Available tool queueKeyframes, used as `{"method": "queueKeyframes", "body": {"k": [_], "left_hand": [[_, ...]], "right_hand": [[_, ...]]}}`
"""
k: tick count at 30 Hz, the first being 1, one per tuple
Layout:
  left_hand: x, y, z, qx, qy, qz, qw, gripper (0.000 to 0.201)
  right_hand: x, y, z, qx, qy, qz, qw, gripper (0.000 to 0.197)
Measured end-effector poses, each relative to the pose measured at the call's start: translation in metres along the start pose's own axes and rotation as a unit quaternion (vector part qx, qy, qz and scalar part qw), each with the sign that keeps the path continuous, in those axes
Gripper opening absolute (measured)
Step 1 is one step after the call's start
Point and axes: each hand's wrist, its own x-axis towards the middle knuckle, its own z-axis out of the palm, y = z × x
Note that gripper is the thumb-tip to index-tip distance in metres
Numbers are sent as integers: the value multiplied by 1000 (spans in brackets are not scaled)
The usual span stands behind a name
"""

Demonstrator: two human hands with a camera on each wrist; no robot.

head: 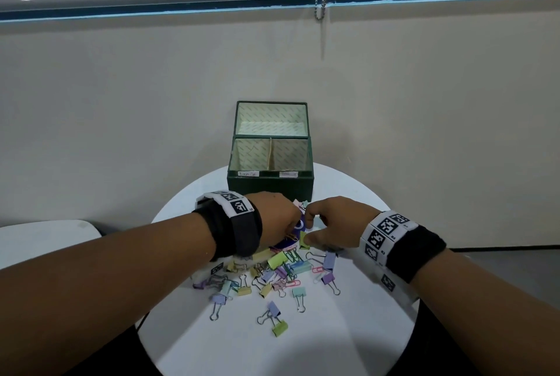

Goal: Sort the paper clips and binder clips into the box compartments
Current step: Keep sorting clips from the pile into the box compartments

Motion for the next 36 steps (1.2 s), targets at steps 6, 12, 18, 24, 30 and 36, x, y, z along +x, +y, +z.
{"method": "queueKeyframes", "body": {"k": [6, 12, 18, 24, 30, 36], "left_hand": [[-6, -12, 4, -81, 18, 10, 996, 29], [-9, -8, 1, -35, 0, 74, 997, 22], [-16, -10, 2, -4, -29, 58, 998, 11], [-24, -30, -3, -156, 33, 6, 987, 19], [-22, -17, -8, -220, -39, -2, 975, 22], [-37, -4, 1, -59, -40, 70, 995, 33]], "right_hand": [[-2, -3, -1, -5, 32, -19, 999, 14], [2, -11, 6, -9, -37, 2, 999, 58], [2, -7, 5, 23, -36, 10, 999, 49], [-4, -14, 0, 40, -27, -7, 999, 36], [-15, -25, -6, -2, -71, -33, 997, 54], [-11, -19, 2, 16, -58, -70, 996, 25]]}}
